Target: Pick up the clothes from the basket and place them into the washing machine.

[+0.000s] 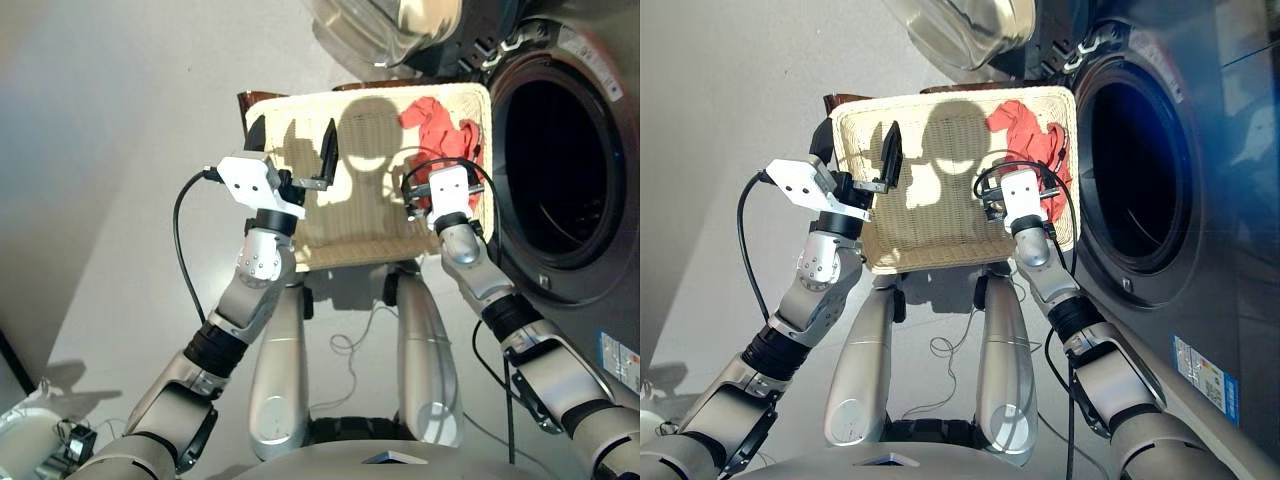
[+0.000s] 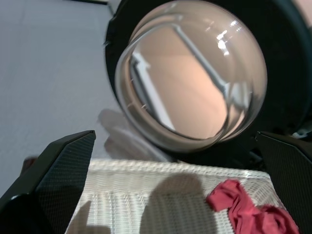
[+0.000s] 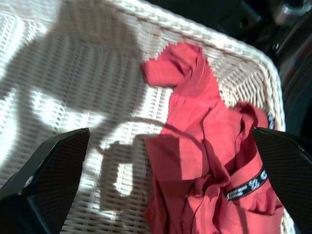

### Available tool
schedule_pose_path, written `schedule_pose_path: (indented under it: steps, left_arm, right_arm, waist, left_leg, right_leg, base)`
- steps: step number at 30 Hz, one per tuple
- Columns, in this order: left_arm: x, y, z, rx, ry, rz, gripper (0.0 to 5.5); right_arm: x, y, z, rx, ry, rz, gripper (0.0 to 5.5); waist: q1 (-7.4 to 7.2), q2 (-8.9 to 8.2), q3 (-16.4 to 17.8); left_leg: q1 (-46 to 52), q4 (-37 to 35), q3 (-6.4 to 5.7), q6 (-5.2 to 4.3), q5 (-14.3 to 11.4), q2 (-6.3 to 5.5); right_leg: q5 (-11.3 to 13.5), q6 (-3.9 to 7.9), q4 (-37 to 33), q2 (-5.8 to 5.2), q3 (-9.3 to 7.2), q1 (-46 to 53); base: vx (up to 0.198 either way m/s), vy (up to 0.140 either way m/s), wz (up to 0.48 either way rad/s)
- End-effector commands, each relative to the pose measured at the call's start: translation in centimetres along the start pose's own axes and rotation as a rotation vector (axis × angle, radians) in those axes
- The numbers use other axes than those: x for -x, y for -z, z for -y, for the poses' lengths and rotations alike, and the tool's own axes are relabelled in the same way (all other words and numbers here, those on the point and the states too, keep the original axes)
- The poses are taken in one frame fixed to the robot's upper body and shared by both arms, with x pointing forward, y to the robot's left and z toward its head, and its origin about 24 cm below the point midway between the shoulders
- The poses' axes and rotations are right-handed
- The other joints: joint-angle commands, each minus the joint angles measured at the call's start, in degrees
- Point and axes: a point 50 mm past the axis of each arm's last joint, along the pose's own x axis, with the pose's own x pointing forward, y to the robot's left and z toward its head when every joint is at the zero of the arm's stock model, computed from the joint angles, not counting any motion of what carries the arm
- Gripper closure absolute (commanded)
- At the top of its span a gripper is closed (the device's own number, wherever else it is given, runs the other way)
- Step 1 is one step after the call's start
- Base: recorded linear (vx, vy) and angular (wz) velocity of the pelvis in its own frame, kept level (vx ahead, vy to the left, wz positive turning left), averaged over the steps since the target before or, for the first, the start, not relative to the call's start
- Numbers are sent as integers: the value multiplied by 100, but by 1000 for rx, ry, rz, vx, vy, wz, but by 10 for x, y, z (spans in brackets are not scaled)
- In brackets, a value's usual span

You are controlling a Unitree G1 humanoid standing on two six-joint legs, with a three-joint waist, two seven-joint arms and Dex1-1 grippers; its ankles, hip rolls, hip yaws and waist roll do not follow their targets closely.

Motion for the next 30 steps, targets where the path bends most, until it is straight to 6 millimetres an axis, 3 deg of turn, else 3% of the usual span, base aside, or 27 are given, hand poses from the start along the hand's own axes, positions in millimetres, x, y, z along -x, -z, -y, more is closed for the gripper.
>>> schedule_pose_path:
  steps: [1, 6, 12, 20, 21, 22, 24, 25, 30]
  left_arm:
    - [2, -44, 3, 24, 24, 226, 0]
    - [7, -50, -8, 7, -25, 237, 0]
    - [12, -54, -17, -42, -68, 247, 0]
    - [17, -59, -21, -37, -59, 245, 0]
    - [20, -56, -22, -37, -61, 224, 0]
    - [18, -58, -22, -39, -57, 235, 0]
    - [21, -56, -23, -35, -60, 214, 0]
    - [18, -60, -23, -37, -55, 232, 0]
    - [23, -60, -25, -27, -64, 214, 0]
  right_arm:
    - [-14, -42, 13, -38, 46, 183, 0]
    - [-28, -61, 32, 33, 124, 241, 0]
    - [-33, -78, 55, 177, 224, 307, 0]
    - [-38, -71, 88, 195, 347, 241, 0]
    - [-38, -63, 88, 208, 339, 202, 0]
    - [-42, -68, 90, 199, 344, 203, 0]
    - [-46, -62, 93, 198, 347, 159, 0]
    - [-51, -67, 98, 197, 361, 153, 0]
    - [-56, -62, 105, 229, 371, 95, 0]
  waist:
    - [-18, 176, -78]
    - [34, 289, -78]
    - [6, 255, -78]
    - [1, 241, -78]
    - [4, 240, -78]
    - [13, 247, -78]
    - [26, 265, -78]
    - [45, 280, -78]
    - [46, 278, -78]
  left_leg:
    - [-713, 617, 172, 166, 15, -120]
    - [-1470, 1019, 146, 130, -52, -98]
    - [-1929, 1189, 144, 114, -84, -83]
    - [-2233, 1301, 107, 104, -82, -124]
    - [-2100, 1402, 84, 82, -284, -130]
    - [-2306, 1366, 99, 102, -112, -121]
    - [-2260, 1572, 92, 78, -330, -128]
    - [-2497, 1592, 91, 104, -170, -133]
    - [-2637, 2102, 88, 85, -457, -128]
  right_leg:
    - [-408, 517, 804, 17, 304, -341]
    - [-537, 466, 1246, 2, 299, -1067]
    - [-604, 435, 1475, -7, 285, -1522]
    - [-664, 392, 1614, -16, 330, -1836]
    - [-851, 417, 1715, -18, 351, -1698]
    - [-682, 387, 1654, -21, 336, -1898]
    - [-864, 408, 1839, -21, 370, -1853]
    - [-715, 373, 1842, -21, 364, -2086]
    - [-990, 359, 2336, -9, 391, -2255]
  base:
    - [-99, -14, 57]
    - [-39, -8, 32]
    - [0, 0, 0]
    - [8, -2, 13]
    - [0, 0, 0]
    - [53, -7, 61]
    - [0, 0, 0]
    - [-101, 37, 18]
    - [0, 0, 0]
